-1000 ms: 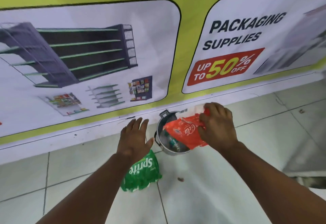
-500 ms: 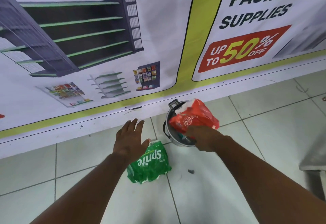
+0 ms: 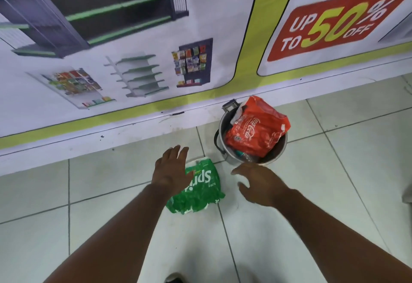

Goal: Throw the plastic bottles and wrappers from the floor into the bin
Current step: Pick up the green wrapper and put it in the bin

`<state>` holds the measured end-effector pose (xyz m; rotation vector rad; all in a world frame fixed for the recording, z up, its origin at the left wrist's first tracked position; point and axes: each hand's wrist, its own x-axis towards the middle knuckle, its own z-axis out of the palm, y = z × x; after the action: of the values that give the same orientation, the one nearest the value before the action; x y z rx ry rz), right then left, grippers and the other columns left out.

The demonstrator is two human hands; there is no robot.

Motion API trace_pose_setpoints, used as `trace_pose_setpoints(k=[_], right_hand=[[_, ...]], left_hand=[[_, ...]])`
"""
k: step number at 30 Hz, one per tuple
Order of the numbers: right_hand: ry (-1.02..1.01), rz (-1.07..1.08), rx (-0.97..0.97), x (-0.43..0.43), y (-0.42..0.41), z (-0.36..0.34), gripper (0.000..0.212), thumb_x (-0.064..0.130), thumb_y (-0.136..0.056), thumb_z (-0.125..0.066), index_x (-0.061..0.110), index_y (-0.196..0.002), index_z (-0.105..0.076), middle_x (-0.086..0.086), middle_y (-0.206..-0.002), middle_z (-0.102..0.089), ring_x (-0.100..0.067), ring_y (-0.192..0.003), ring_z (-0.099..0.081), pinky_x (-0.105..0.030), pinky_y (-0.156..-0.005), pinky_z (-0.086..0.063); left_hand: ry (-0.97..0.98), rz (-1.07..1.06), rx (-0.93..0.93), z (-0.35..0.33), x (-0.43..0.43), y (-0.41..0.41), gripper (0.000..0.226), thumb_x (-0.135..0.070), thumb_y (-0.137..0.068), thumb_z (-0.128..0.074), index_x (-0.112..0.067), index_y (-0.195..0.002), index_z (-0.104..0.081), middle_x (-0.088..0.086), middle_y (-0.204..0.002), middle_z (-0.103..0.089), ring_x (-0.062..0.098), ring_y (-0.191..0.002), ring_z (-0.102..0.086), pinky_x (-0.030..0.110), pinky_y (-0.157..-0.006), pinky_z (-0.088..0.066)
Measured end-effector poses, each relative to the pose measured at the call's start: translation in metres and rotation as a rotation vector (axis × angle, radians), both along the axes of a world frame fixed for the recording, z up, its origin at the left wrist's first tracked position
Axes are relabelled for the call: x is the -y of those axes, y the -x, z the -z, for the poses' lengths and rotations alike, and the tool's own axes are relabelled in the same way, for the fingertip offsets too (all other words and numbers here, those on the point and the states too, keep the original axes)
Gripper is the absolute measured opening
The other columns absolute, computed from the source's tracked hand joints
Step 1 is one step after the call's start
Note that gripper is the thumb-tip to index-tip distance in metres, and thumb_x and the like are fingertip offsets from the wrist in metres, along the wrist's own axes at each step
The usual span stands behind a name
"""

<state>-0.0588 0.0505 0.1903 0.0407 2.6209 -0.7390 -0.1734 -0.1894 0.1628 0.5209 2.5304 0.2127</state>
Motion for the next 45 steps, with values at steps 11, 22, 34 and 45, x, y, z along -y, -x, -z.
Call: trace_pose_setpoints(k=[11,22,34,45], right_hand=[[0.073,0.276,0.245,0.089,0.015,0.202,0.103,0.042,-0.069,-0.074,0.023,-0.147,-0.010,-0.007,-0.154,-0.020,-0.031,-0.137,-0.027,-0.048,-0.108,-0.036],[0.569,0.471,0.280,0.115,0.008,0.224,0.113,0.031,-0.047,-0.095,0.038,-0.136,-0.026,0.021,-0.115,-0.062,0.006,-0.101,-0.059,-0.007,-0.076,-0.047],[0.261,0.393,0.128,0.052,-0.021,0.047,0.041,0.020,-0.082,-0.064,0.026,-0.121,-0.052,0.001,-0.107,-0.070,-0.019,-0.098,-0.064,-0.026,-0.081,-0.047],[-0.310,0.300,-0.147,-0.052,0.065,-0.041,0.052,0.012,-0.080,-0.062,0.023,-0.128,-0.046,-0.013,-0.124,-0.052,-0.041,-0.092,-0.062,-0.041,-0.070,-0.049]], left_hand=[[0.059,-0.373,0.200,0.168,0.054,-0.013,0.095,-0.050,-0.078,-0.070,-0.031,-0.150,-0.010,0.014,-0.155,-0.020,0.041,-0.138,-0.024,0.058,-0.104,-0.038],[-0.732,-0.949,0.733,0.184,-0.007,-0.046,0.041,-0.045,-0.088,-0.062,-0.032,-0.126,-0.049,0.000,-0.117,-0.067,0.019,-0.099,-0.066,0.041,-0.079,-0.058],[-0.715,-0.693,0.990,0.039,-0.007,-0.050,0.054,-0.074,-0.078,-0.053,-0.038,-0.117,-0.063,-0.008,-0.117,-0.069,0.015,-0.113,-0.059,0.046,-0.099,-0.044],[-0.496,-0.301,-0.068,-0.054,-0.058,-0.003,0.061,-0.044,-0.084,-0.064,-0.030,-0.139,-0.040,0.005,-0.136,-0.051,0.028,-0.124,-0.046,0.045,-0.101,-0.044]])
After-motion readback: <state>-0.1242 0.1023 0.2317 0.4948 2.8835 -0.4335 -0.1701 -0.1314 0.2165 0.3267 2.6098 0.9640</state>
